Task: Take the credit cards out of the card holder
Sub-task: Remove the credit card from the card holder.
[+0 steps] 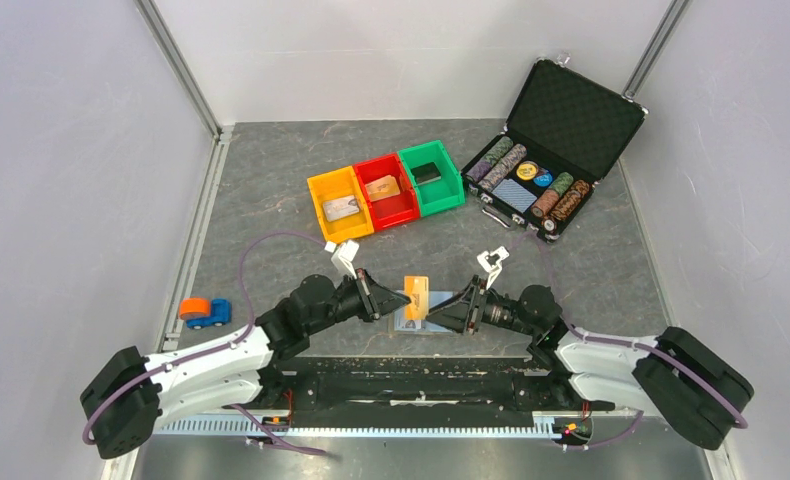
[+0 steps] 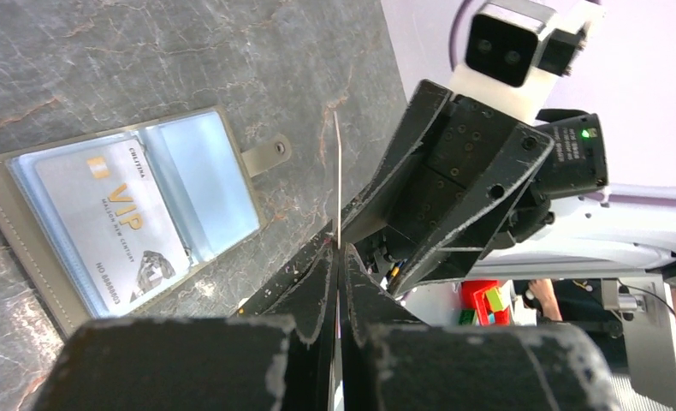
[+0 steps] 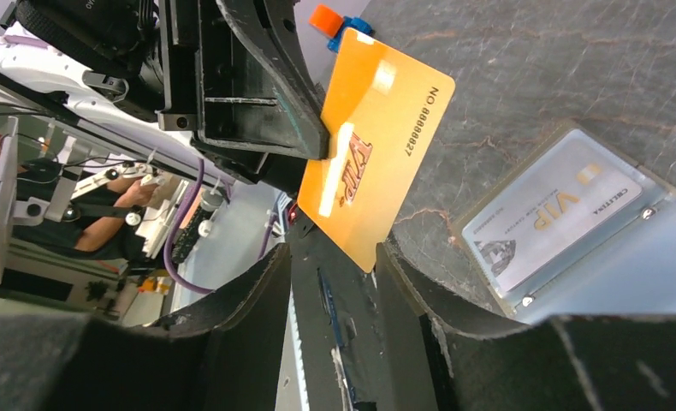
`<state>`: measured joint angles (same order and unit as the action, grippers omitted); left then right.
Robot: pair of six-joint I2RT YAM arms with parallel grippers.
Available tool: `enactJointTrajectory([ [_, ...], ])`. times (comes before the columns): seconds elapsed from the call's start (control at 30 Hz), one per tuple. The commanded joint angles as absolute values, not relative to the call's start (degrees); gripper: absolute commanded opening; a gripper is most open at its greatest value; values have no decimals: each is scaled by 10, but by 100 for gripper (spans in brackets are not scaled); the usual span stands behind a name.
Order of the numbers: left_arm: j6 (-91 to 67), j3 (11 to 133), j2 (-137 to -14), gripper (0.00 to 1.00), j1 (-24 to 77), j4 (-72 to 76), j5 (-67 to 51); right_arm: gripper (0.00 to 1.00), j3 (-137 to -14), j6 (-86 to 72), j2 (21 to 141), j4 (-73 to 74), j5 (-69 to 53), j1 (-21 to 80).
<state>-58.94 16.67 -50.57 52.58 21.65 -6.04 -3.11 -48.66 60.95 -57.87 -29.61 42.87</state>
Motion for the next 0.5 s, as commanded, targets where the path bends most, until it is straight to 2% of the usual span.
enactJointTrajectory([
  [0.0, -610, 159, -506, 2, 526, 290, -90, 43, -23, -541, 641, -720, -331, 427],
  [0.2, -626, 148, -529, 2, 526, 346, -108, 39, -21, -546, 671, -748, -339, 426],
  [0.47, -630, 150, -535, 2, 526, 340, -99, 46, -19, -557, 687, -762, -343, 426],
])
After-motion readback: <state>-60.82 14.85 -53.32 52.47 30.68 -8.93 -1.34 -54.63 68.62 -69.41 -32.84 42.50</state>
